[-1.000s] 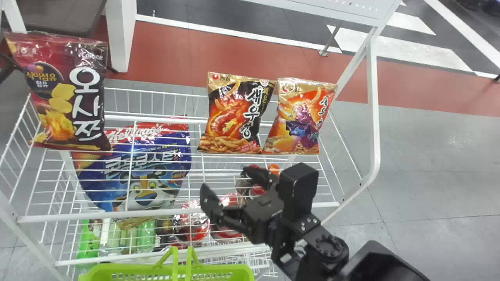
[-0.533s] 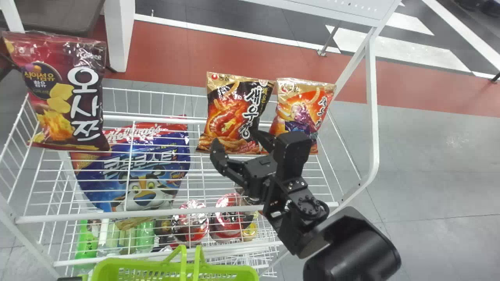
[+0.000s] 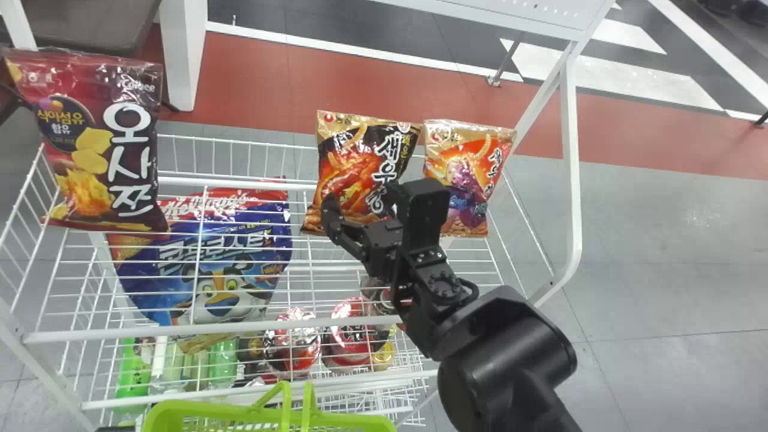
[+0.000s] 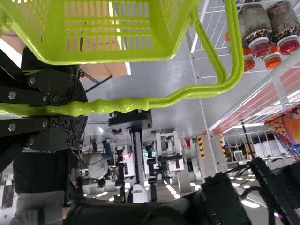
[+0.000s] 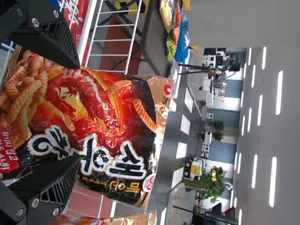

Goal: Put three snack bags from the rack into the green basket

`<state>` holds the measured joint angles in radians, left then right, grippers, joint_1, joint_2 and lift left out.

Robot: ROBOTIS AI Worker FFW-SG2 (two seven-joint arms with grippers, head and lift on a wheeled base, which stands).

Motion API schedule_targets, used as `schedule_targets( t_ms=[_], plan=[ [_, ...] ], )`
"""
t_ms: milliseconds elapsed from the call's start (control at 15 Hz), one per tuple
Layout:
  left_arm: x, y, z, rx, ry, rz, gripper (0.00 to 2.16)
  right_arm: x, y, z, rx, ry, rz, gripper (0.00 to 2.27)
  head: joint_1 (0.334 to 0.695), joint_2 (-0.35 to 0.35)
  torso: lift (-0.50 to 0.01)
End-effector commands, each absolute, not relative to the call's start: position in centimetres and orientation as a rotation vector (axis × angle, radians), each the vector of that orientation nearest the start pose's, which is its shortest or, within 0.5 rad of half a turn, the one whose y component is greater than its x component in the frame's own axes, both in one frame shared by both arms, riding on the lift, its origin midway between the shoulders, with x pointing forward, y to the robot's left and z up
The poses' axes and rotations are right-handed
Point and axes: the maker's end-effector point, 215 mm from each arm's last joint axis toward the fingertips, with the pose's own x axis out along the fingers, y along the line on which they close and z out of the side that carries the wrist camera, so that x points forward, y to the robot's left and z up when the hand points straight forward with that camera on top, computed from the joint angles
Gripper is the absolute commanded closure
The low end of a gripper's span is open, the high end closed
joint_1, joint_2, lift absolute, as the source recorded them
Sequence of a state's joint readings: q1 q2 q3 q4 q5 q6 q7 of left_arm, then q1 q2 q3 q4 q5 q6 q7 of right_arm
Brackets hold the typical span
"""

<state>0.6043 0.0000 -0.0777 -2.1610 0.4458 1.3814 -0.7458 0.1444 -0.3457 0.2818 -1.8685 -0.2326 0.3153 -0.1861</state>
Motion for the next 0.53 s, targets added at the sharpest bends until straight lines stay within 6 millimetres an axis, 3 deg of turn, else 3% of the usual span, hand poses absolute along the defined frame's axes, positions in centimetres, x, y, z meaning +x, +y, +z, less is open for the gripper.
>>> schedule_targets(
  t_ms=[0,200,333,400,467],
  plan=[
    [14.3,-4.0,-46.1,-0.884,1.207,-0.995,1.86,54.0,-18.2,-40.0,-0.117,0.267,0.152,0.23,0.695,-0.35,0.0],
    [14.4,-3.8,-46.2,-0.879,1.209,-0.989,1.86,54.4,-18.3,-41.4,-0.082,0.334,0.17,0.69,0.695,-0.35,0.0],
    [14.4,-3.8,-46.2,-0.877,1.208,-0.988,1.86,53.9,-17.5,-41.3,-0.048,0.359,0.211,1.37,0.695,-0.35,0.0],
    [14.4,-3.8,-46.2,-0.879,1.209,-0.989,1.86,53.6,-17.3,-41.0,-0.045,0.355,0.219,1.6,0.695,-0.35,0.0],
    [14.3,-3.8,-46.3,-0.88,1.211,-0.988,1.86,53.3,-16.9,-40.5,-0.04,0.342,0.225,1.69,0.695,-0.35,0.0]
  ],
)
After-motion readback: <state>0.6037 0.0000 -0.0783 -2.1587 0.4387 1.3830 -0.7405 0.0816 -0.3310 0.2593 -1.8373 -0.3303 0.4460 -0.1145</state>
